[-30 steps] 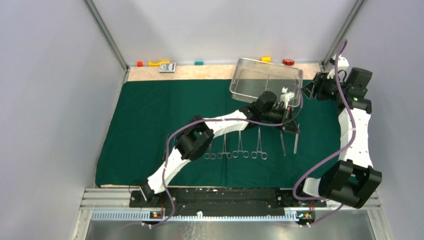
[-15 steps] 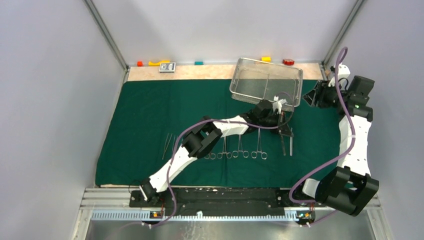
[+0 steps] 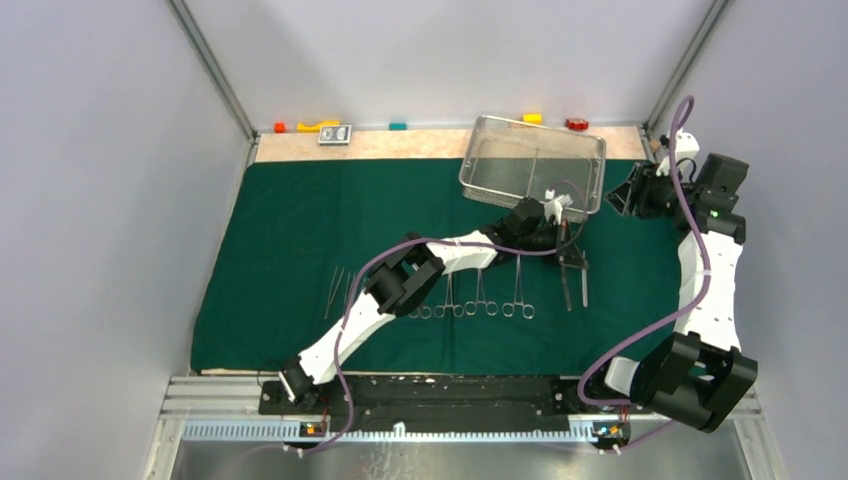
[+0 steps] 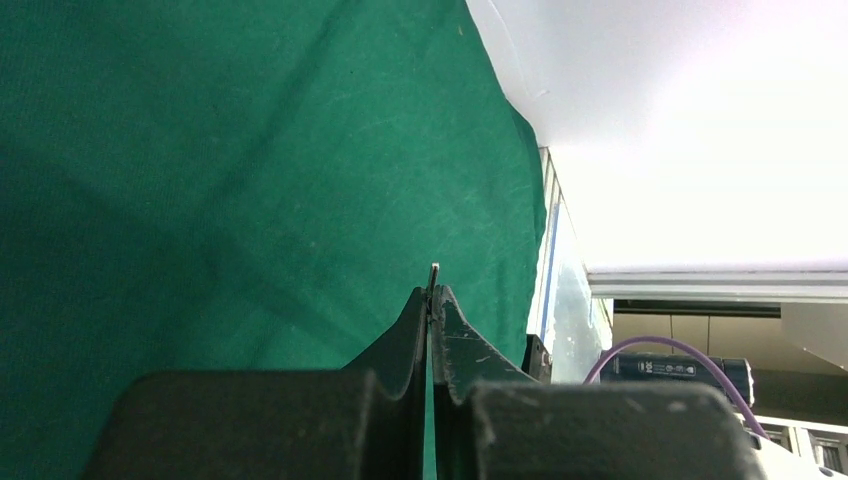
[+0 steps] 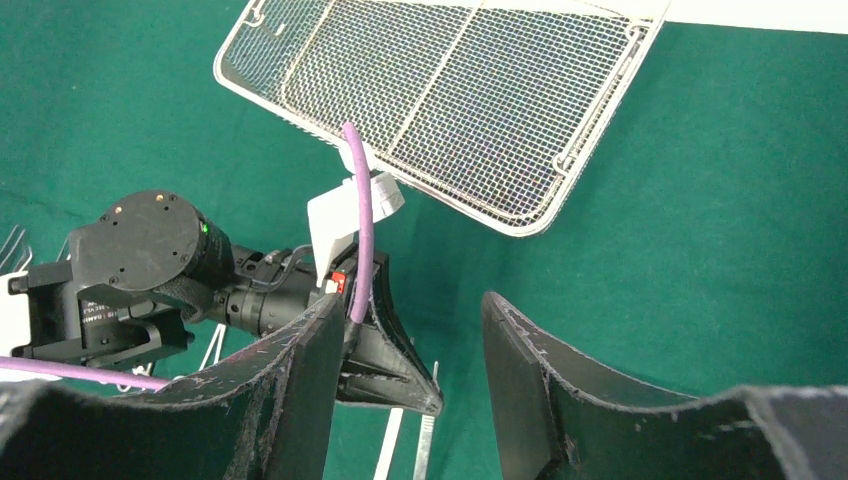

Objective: Open and lay out the surgical kit
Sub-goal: Place the medical item in the surgical kit.

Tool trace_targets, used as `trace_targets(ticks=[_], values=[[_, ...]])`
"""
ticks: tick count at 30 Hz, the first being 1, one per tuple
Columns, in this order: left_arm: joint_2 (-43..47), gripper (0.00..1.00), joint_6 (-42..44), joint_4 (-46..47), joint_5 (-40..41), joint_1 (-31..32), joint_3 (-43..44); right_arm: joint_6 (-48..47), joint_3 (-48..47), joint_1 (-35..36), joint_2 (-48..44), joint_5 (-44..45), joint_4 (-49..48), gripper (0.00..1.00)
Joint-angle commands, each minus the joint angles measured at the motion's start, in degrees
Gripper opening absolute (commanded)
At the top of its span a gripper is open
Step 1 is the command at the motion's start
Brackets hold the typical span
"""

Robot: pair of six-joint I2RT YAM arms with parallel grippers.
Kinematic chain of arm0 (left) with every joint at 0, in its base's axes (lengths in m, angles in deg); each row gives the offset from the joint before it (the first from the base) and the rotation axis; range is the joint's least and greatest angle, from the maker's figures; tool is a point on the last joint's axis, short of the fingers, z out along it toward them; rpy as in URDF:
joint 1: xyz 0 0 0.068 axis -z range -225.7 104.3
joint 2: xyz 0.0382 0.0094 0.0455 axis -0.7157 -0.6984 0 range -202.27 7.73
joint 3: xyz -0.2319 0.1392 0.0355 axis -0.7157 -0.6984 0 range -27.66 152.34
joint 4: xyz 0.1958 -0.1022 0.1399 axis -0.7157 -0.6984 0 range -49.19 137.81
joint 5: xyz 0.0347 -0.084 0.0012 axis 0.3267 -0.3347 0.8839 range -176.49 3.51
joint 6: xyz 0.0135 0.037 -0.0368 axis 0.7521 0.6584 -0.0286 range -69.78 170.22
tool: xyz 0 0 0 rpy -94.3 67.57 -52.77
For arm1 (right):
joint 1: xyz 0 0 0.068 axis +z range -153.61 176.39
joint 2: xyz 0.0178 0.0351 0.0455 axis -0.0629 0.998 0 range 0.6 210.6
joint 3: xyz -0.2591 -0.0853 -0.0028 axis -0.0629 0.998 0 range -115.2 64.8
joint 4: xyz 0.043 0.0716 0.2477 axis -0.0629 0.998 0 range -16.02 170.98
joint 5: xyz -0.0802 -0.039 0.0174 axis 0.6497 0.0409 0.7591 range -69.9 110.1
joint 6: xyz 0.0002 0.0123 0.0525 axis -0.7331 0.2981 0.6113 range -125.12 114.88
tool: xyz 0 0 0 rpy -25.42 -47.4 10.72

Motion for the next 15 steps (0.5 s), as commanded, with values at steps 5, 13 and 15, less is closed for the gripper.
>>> trace_targets(ticks=[5,13,15], values=[[0.5,0.00,0.5,1.9,0.5,-0.6,1.0,-1.5,0.4,-0.9,-1.0,-1.2,-0.3,0.52],[1.2,0.00,1.5,0.3,0.9,-1.0,-0.7,-1.8,0.5,-1.2,-1.0,-1.1,0.0,0.52],[1.2,0.00,1.5,0.1,0.9,-1.0,-0.8,-1.9,0.3,-1.2,-1.0,-1.1,0.2,0.52]])
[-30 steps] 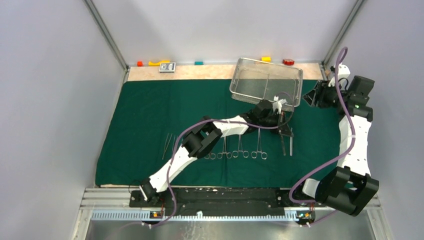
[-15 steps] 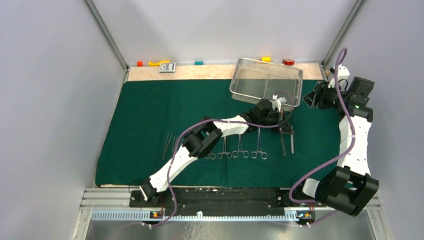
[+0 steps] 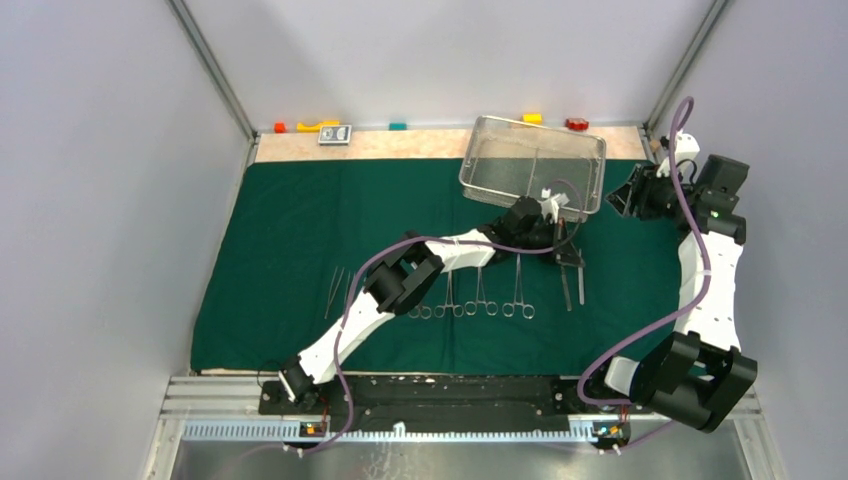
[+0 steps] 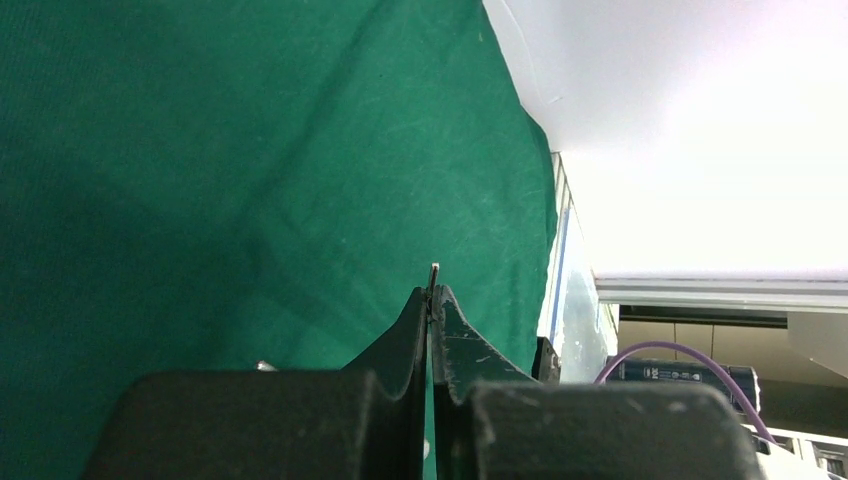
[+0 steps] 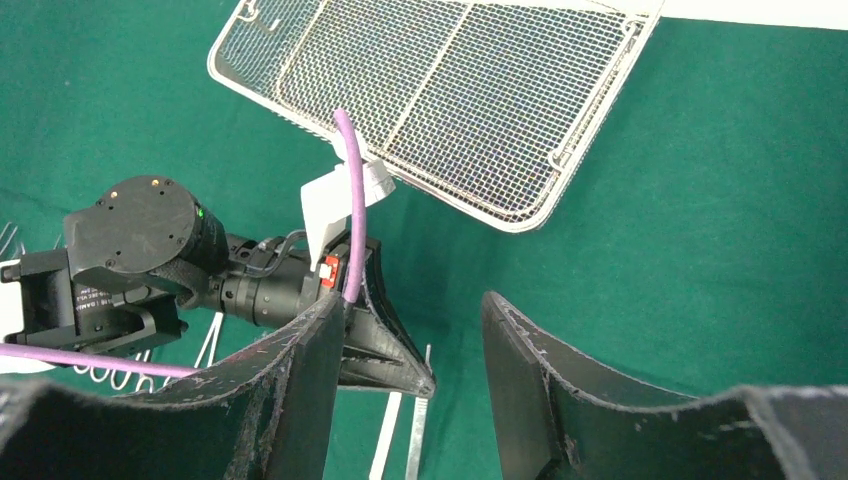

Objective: Open and lay out the surgical kit
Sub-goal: Place the medical item in the surgical kit.

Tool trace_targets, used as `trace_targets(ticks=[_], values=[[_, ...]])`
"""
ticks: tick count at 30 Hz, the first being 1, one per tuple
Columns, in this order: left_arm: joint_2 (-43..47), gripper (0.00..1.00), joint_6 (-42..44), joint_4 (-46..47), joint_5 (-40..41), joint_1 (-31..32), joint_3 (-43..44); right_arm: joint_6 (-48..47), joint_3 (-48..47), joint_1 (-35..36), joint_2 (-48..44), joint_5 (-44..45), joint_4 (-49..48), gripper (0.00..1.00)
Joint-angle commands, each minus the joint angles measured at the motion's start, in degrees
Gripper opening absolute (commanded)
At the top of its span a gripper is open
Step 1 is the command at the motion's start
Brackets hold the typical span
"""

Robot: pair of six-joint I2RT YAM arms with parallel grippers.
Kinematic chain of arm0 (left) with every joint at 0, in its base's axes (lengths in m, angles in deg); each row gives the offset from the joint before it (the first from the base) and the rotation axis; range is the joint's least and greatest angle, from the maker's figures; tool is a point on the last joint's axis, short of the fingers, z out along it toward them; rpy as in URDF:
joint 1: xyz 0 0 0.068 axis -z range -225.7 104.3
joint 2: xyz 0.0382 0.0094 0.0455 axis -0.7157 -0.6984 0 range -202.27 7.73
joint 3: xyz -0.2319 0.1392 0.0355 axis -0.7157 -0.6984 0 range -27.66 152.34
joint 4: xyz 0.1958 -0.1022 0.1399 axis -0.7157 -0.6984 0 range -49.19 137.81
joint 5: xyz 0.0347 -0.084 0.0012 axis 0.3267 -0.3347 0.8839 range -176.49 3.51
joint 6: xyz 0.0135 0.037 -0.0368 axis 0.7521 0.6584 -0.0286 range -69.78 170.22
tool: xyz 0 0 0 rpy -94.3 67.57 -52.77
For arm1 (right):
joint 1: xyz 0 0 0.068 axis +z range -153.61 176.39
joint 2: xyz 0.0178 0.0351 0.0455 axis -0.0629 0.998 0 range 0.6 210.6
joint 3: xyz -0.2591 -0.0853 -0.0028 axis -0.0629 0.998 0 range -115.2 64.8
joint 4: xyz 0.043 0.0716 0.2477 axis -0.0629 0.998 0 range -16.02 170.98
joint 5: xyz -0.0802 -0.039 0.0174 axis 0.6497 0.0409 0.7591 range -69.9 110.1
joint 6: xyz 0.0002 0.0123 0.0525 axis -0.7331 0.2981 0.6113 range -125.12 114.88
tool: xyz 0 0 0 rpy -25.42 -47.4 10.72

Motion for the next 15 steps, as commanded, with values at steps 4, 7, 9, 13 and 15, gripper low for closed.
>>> trace_targets(ticks=[4,7,9,13,15], values=[[1.5,0.00,1.0,0.3,0.5,-0.2,-1.2,-1.2,0.0,-0.8,-1.2,-1.1,-0.1,0.52],[1.7,0.00,0.7,0.2,0.7,-0.1,-1.7,-1.2,0.2,-0.8,-1.1,-1.1,-0.1,0.52],[1.9,0.02,0.6,0.2,0.7,-0.1,-1.9,-1.2,0.1,-0.8,-1.1,-1.1,-0.2,0.52],[2.1,0.07,0.5,-0.2,0.9,-0.1,-2.0,-1.1,-0.1,-0.8,-1.0,-1.1,-0.1,0.52],[2.2,0.09,0.5,-0.4,0.9,-0.1,-2.1,-1.1,-0.2,-0.9,-1.1,-1.1,0.1,0.52]])
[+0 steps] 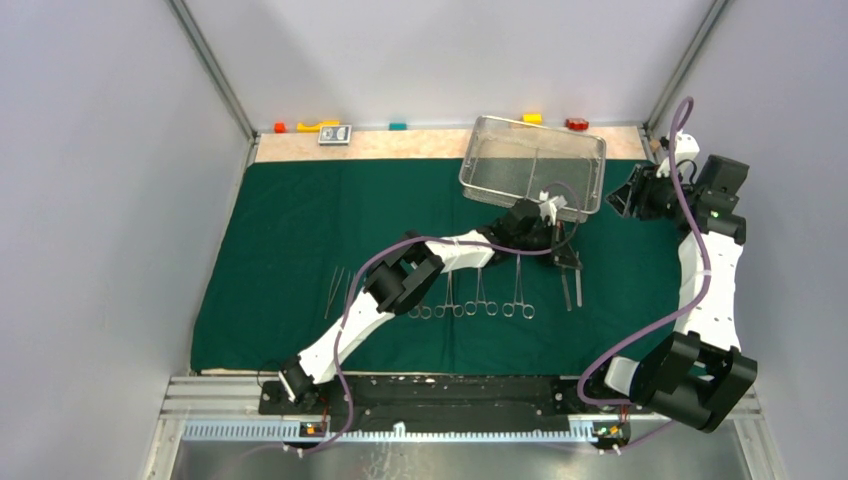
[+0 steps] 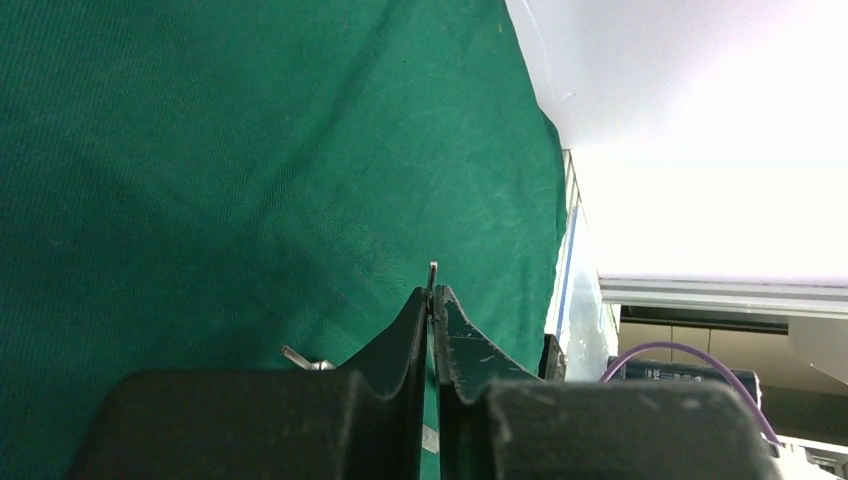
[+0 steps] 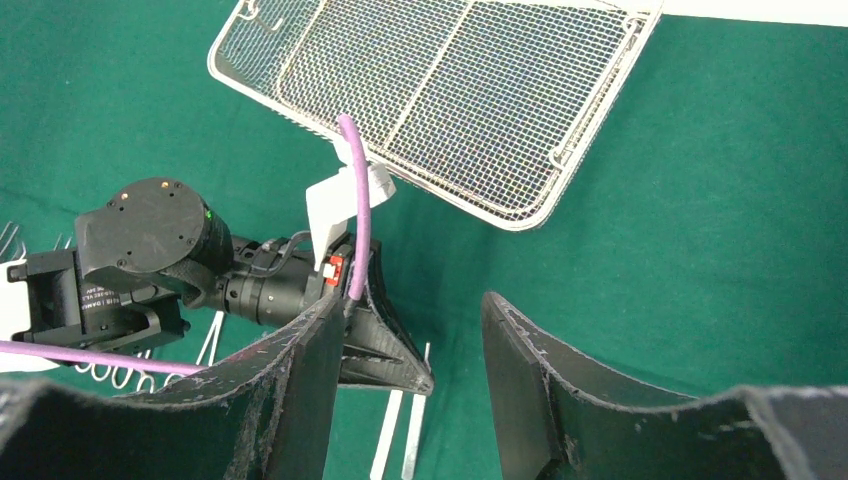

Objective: Open and lay out the surgical kit
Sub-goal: Place the medical item in the surgical kit.

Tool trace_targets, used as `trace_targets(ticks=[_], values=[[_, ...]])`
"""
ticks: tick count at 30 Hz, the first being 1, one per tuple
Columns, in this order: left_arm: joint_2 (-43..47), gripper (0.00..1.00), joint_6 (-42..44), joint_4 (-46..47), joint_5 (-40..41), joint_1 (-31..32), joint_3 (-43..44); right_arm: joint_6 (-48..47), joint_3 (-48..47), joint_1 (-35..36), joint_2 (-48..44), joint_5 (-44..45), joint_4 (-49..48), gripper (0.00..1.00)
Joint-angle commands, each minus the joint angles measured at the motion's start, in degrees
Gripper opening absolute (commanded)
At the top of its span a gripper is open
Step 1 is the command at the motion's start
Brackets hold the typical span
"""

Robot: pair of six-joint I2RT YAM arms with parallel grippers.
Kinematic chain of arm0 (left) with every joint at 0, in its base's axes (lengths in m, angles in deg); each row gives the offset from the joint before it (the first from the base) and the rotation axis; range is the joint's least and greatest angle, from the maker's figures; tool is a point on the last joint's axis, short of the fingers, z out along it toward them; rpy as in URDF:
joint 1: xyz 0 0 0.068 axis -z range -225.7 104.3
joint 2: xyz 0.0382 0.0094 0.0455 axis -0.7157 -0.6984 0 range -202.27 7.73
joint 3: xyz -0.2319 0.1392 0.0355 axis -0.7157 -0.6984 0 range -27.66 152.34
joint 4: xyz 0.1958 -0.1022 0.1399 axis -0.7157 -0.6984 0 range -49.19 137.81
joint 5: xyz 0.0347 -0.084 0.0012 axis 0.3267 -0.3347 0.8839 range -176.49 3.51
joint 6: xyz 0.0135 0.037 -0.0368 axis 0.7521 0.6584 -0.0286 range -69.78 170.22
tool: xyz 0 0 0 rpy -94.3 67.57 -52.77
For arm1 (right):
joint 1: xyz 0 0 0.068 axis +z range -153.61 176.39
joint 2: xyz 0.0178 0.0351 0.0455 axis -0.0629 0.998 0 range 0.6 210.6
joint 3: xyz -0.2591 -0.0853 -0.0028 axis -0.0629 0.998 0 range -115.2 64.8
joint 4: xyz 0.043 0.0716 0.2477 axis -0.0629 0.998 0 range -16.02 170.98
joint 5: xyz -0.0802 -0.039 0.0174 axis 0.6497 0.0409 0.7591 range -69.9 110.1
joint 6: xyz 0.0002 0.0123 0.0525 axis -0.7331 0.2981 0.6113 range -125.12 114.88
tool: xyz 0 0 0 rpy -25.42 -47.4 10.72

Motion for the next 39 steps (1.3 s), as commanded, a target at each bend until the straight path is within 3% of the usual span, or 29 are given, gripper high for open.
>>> trace_targets(ticks=[1,39], values=[[2.3,0.10,0.7,-0.1,0.7,0.0,-0.8,-1.0,-0.3,-0.8,-1.1,-1.1,-0.1,0.52],[6.1,0.37,2.1,-4.3,1.6,0.1,-2.3,-0.8,0.4,-0.9,-1.9,-1.4,0.4,0.52]])
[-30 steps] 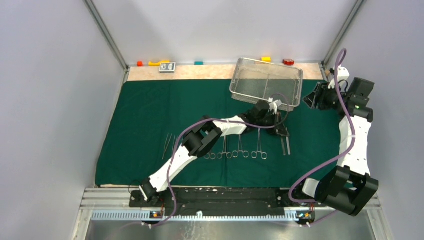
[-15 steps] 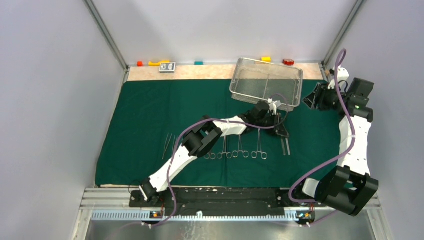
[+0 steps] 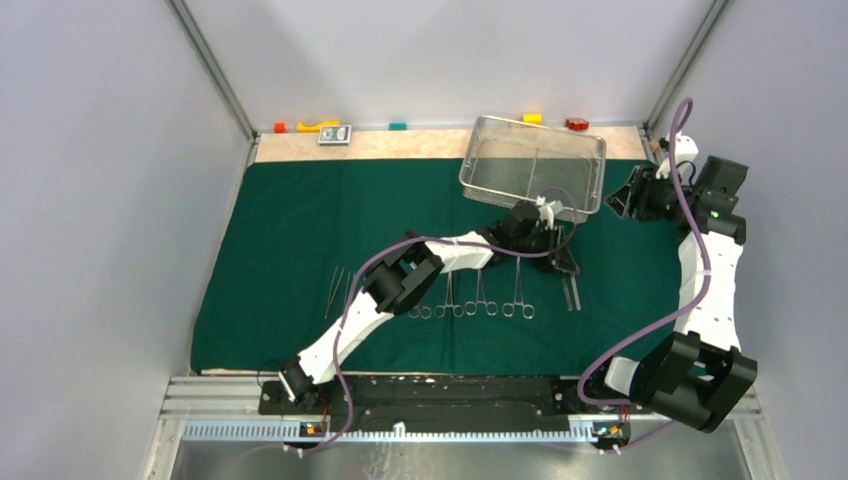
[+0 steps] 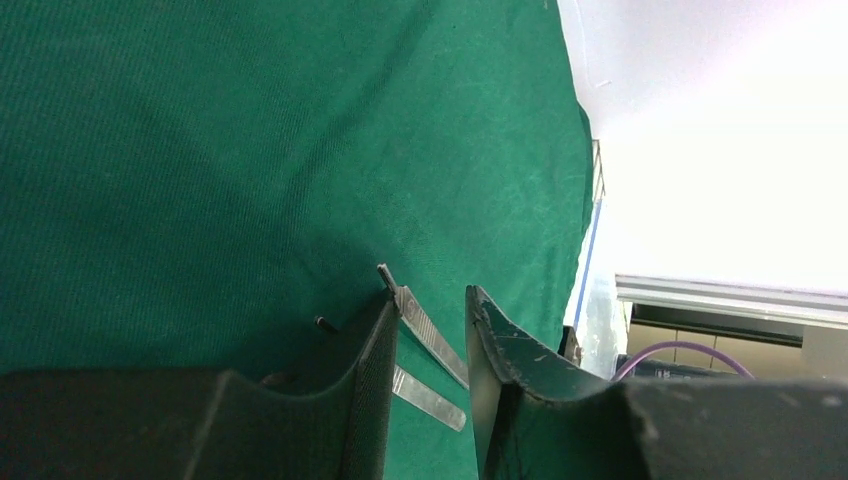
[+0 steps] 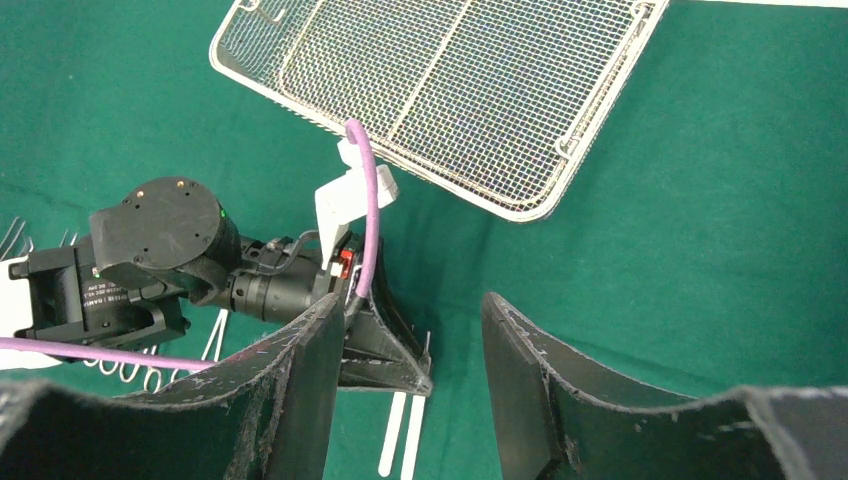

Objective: Open and lay out the surgical kit
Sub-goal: Place the medical item in the surgical kit.

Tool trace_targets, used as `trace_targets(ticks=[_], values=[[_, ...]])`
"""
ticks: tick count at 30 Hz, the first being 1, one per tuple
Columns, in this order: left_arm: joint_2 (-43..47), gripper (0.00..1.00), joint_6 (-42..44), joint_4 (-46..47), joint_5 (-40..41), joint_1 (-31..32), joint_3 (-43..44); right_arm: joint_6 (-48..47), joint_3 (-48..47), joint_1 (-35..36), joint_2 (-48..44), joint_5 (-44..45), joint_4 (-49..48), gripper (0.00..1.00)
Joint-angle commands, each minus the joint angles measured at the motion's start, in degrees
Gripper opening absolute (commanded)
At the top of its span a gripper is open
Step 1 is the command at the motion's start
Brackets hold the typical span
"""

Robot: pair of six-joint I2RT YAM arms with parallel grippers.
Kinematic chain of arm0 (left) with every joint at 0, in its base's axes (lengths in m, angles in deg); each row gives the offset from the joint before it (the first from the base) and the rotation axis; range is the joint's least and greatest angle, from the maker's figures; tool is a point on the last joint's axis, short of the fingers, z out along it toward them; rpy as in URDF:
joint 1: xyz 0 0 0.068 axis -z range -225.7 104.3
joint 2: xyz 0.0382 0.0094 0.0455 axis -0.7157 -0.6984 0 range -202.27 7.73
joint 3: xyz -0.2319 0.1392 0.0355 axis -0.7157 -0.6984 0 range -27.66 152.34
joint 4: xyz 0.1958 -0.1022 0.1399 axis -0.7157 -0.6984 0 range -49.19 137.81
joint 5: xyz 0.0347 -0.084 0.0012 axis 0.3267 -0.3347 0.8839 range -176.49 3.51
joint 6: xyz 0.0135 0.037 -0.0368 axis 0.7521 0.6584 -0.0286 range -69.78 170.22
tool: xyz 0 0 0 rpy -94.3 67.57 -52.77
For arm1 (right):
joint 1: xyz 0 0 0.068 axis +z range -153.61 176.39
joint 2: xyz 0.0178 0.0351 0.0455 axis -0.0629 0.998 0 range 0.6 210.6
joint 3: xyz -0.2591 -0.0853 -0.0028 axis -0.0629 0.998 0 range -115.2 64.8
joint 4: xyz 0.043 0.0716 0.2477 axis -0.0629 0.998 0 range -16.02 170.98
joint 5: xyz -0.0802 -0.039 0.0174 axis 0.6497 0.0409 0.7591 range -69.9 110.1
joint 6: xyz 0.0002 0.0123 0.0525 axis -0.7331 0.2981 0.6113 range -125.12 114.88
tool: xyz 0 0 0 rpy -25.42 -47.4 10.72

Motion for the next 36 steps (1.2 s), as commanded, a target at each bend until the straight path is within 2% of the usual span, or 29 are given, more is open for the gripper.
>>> trace_targets(ticks=[1,6,9,30,36], values=[[5.5,0.39,1.4,-1.1,0.7,0.1,-0.7,-0.7,0.4,-0.9,-2.0,-1.5,-0.8,0.52],[6.2,0.52,1.8,-2.6,1.6,0.1,-0.5,-0.9,0.3,-0.8,-2.4,-1.5,-0.4,0.52],[6.4,0.57,2.0,-3.1,2.2,0.3,-0.6,-1.0,0.4,-0.9,-2.7,-1.3,-0.1,0.52],[8.7,0.62,5.8,-5.2,2.8,1.1,0.6,-1.6,1.5,-0.9,-3.7,-1.0,0.5,0.52],[11.8,0.63,11.7,-7.8,3.1,1.2,-0.2,-5.1,4.5,-0.9,-4.7,1.0,1.5,0.51]])
